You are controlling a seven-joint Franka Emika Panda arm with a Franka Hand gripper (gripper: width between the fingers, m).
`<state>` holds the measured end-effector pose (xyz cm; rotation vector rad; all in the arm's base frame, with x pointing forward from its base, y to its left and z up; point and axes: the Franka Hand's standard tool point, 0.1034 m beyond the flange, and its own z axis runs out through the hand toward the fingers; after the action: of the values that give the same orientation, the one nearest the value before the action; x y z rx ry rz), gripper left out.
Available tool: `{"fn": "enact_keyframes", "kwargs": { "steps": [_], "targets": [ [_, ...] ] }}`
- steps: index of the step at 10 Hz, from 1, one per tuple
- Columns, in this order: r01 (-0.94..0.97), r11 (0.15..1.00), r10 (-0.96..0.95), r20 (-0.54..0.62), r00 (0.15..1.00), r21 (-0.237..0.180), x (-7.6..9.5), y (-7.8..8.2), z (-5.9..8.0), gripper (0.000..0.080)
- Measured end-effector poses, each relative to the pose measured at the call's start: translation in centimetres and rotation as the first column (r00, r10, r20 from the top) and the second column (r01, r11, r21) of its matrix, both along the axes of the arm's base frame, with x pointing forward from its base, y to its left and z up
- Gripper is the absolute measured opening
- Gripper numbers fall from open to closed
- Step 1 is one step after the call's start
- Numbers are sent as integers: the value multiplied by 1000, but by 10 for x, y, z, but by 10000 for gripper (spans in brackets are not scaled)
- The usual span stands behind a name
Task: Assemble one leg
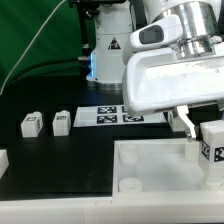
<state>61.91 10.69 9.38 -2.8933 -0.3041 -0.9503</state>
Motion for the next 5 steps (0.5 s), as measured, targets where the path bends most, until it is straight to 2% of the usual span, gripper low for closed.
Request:
{"fn": "enact_keyframes", "kwargs": {
  "steps": [5],
  "targets": [
    [-11, 1000, 11, -18, 1000, -2, -9, 5, 5, 292]
  ]
}}
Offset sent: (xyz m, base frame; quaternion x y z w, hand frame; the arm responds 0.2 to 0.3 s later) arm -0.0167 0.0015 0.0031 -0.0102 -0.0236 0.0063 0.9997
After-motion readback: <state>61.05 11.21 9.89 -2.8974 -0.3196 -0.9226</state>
